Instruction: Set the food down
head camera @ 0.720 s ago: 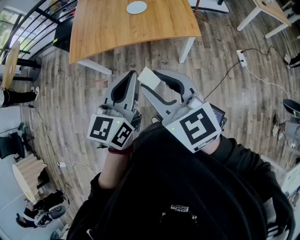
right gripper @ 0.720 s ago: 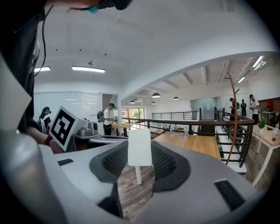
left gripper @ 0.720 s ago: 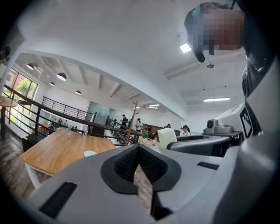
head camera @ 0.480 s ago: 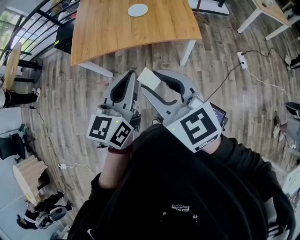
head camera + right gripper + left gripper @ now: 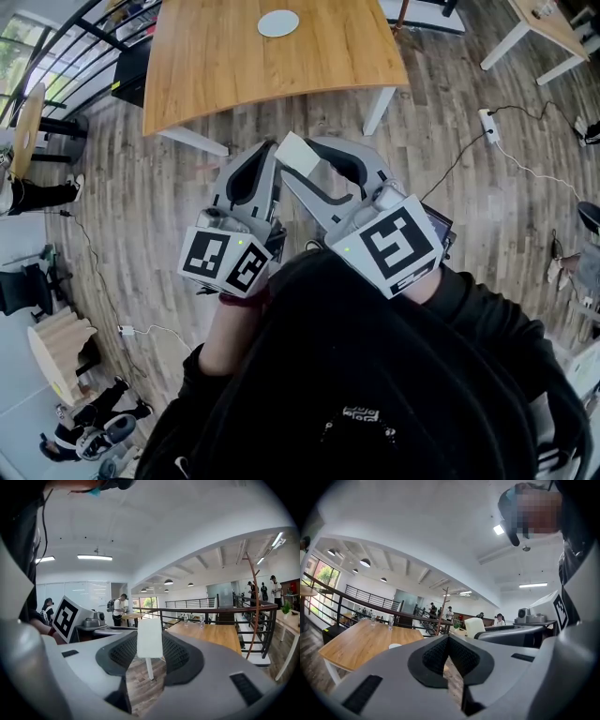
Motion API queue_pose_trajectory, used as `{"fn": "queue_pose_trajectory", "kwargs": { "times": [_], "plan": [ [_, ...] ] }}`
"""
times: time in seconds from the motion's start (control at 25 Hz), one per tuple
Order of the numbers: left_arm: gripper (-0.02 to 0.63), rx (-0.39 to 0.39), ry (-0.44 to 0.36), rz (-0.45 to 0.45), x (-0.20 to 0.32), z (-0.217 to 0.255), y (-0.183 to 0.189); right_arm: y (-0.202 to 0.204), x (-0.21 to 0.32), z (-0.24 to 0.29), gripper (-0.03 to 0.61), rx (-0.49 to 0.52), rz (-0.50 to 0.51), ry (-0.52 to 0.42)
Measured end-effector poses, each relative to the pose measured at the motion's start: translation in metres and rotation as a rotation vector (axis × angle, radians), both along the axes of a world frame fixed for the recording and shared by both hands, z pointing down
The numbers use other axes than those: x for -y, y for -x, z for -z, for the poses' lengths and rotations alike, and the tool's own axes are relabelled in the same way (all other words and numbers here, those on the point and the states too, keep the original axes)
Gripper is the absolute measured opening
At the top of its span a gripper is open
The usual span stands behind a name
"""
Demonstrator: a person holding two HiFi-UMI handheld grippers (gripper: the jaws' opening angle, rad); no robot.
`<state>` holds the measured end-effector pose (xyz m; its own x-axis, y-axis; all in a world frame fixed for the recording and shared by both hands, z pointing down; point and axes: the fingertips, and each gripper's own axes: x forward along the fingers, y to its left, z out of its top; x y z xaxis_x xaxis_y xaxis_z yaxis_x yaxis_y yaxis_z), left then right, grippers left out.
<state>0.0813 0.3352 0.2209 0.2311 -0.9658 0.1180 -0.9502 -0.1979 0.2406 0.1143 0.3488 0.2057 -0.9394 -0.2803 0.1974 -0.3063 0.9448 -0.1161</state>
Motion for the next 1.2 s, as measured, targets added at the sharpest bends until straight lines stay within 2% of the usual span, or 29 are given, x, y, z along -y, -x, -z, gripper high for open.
{"fn": "queue_pose_trajectory", "kwargs": {
  "times": [0.36, 0.64, 0.96, 1.2],
  "plan": [
    [0.005, 0.036, 0.044, 0.015, 0.027, -0.009, -0.011, -0.006, 0.03, -0.007, 0.172, 0.034, 0.043, 0.036],
    [0.005, 0.054, 0.08, 0.007, 0.049, -0.014, -0.022, -0.015, 0.054, -0.011, 0.172, 0.055, 0.033, 0.069],
    [0.005, 0.037, 0.09, 0.009, 0.065, -0.023, -0.029, -0.022, 0.07, -0.02, 0.172, 0.057, 0.017, 0.091],
    [0.005, 0.01, 0.089, -0.001, 0.074, -0.03, -0.019, -0.013, 0.078, -0.028, 0.172, 0.034, 0.0, 0.12]
  ]
}}
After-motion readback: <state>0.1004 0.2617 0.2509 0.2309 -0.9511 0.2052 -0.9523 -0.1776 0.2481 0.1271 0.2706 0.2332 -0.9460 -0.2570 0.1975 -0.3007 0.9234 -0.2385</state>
